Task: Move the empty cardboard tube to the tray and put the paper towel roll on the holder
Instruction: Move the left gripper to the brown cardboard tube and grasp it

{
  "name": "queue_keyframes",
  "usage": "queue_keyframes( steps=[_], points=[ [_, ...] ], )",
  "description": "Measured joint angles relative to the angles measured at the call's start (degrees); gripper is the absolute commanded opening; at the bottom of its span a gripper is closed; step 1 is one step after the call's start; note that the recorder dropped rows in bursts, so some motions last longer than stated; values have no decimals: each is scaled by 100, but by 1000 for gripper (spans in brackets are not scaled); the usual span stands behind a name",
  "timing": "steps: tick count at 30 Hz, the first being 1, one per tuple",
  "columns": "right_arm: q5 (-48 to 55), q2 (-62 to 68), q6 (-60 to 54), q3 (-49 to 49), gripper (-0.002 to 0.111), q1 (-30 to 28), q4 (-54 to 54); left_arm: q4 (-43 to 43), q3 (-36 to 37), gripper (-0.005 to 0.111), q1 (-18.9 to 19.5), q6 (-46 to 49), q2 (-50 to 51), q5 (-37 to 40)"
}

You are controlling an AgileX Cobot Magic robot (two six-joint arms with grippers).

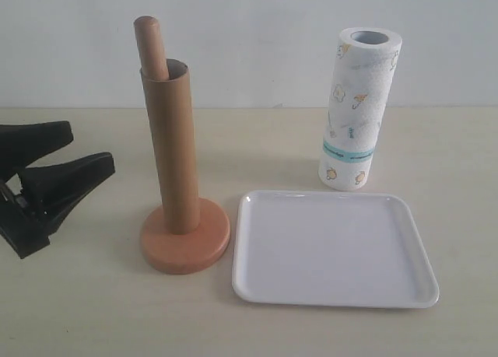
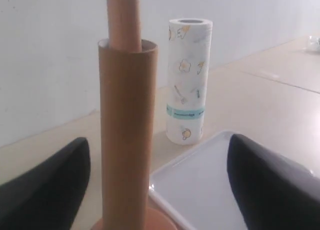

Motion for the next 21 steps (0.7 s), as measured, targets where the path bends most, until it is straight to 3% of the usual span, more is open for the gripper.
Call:
queue_keyframes(
  steps=[11, 16, 21],
  points=[
    [0, 0, 0, 0, 5, 0, 0, -582, -282, 72, -27, 62, 923, -744],
    [0, 0, 0, 0, 5, 0, 0, -636, -822, 72, -594, 424, 1536, -647],
    [0, 0, 0, 0, 5, 0, 0, -1100, -1208, 75, -808, 719, 1930, -521]
  ],
)
